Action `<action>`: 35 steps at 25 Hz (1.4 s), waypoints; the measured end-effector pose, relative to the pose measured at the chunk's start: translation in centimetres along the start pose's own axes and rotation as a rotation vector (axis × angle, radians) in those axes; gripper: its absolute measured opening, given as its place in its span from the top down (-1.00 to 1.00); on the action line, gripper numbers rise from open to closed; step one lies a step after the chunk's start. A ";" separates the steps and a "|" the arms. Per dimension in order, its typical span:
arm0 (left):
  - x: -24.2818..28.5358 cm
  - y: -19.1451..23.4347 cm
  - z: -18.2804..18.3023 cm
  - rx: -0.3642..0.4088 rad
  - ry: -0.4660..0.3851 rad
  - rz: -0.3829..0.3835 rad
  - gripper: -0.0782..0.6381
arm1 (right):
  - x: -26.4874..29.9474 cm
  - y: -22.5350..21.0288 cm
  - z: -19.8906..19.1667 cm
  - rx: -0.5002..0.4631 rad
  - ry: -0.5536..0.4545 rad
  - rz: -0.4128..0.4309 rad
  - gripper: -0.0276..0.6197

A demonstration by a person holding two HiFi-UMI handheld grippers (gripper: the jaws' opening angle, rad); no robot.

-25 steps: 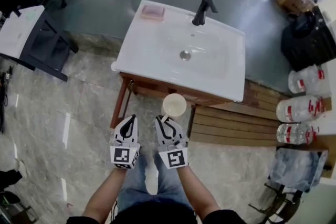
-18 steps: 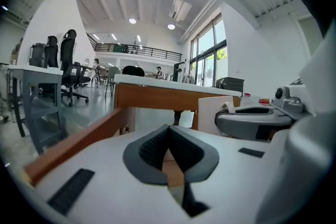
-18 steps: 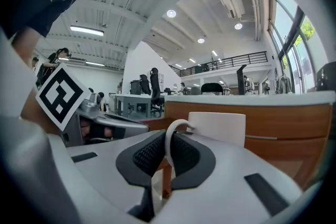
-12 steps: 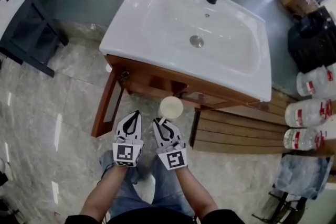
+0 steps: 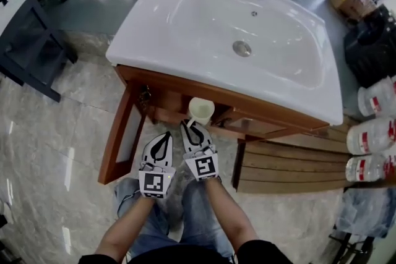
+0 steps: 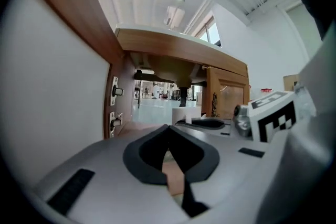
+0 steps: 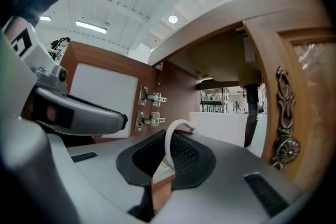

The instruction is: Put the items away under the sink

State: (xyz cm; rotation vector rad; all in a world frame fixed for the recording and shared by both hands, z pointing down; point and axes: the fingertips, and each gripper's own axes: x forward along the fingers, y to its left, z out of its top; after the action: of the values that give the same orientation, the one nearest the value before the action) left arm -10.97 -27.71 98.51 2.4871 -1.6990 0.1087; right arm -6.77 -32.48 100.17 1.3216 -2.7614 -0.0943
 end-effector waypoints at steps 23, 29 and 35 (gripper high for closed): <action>-5.8 -1.9 6.4 -0.070 0.152 -0.029 0.76 | -6.2 -0.3 0.3 0.258 0.252 -0.216 0.78; -10.3 -3.8 18.9 -0.132 0.172 -0.032 0.76 | -12.2 0.5 14.9 0.260 0.293 -0.200 0.87; -14.4 -5.0 33.8 -0.081 0.135 -0.045 0.76 | -15.3 0.3 35.4 0.253 0.203 -0.154 0.87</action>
State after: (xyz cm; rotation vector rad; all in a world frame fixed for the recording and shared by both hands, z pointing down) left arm -12.02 -17.57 62.89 2.3994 -1.5621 0.1951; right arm -0.87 -19.61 64.25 1.5057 -2.5625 0.3716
